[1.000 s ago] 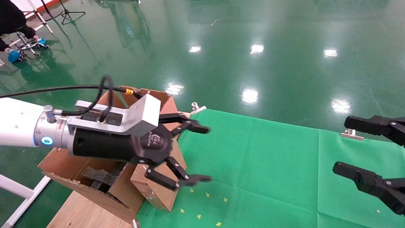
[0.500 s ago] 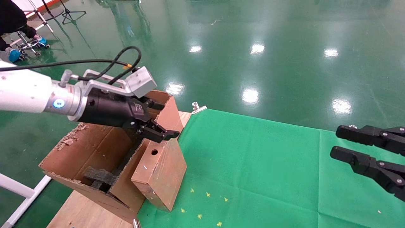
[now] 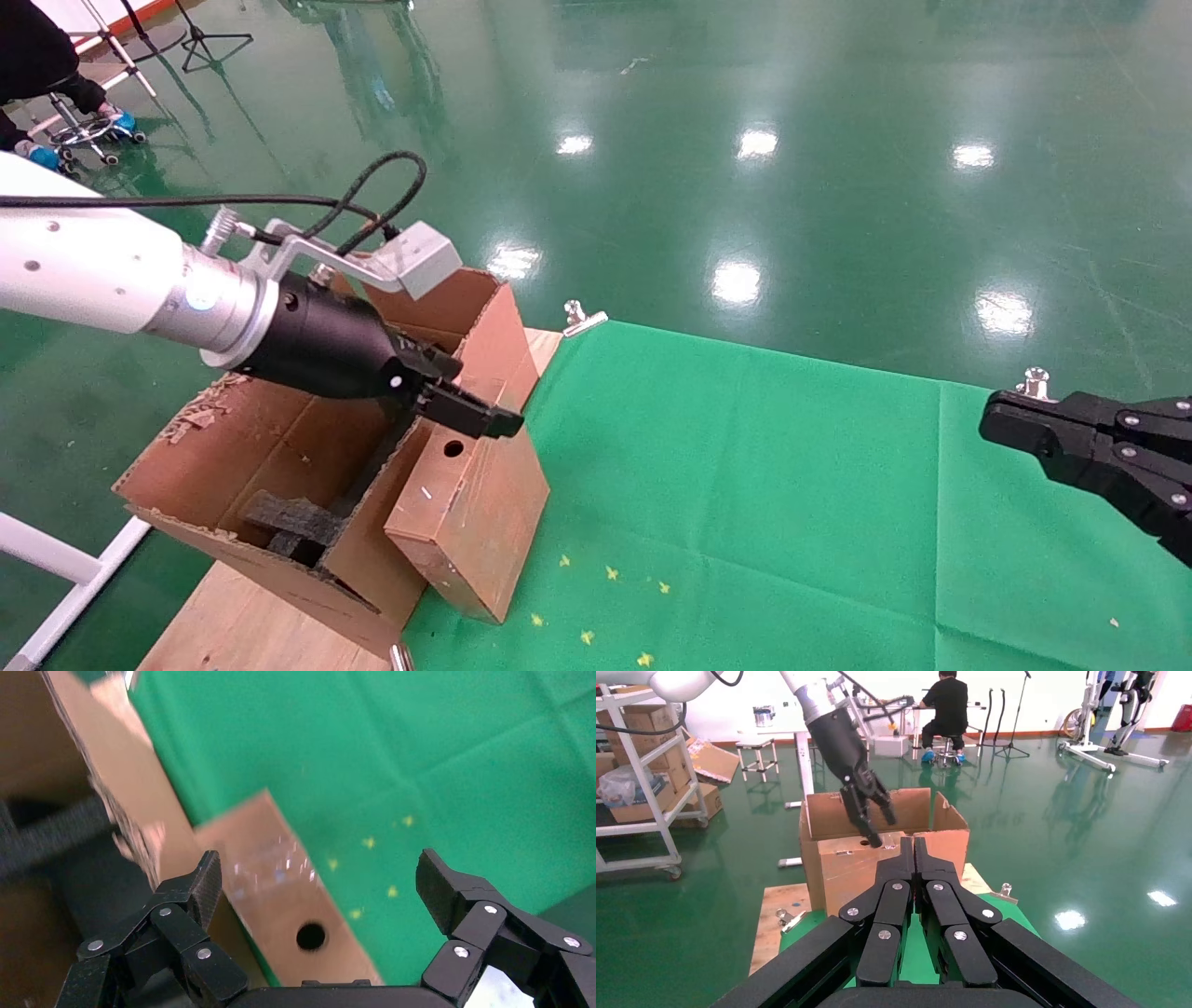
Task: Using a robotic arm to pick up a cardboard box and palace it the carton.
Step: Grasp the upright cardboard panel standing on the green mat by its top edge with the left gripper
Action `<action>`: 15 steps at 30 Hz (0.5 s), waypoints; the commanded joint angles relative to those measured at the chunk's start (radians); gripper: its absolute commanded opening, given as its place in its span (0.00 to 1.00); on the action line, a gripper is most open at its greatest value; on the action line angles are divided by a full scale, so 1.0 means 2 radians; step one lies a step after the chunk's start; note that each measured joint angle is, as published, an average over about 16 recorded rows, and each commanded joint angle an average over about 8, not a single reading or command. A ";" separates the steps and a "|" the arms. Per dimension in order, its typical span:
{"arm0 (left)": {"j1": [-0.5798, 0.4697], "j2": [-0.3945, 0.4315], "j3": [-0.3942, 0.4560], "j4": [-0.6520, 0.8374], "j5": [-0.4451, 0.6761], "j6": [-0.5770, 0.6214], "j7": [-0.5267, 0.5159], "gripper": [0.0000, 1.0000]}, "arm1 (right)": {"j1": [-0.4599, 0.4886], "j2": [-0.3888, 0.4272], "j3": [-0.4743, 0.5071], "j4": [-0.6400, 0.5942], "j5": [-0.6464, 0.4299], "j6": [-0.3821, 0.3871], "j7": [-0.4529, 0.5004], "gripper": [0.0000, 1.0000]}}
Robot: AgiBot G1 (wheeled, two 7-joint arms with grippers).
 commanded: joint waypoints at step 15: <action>-0.026 0.008 0.097 0.000 0.024 -0.013 -0.062 1.00 | 0.000 0.000 0.000 0.000 0.000 0.000 0.000 0.00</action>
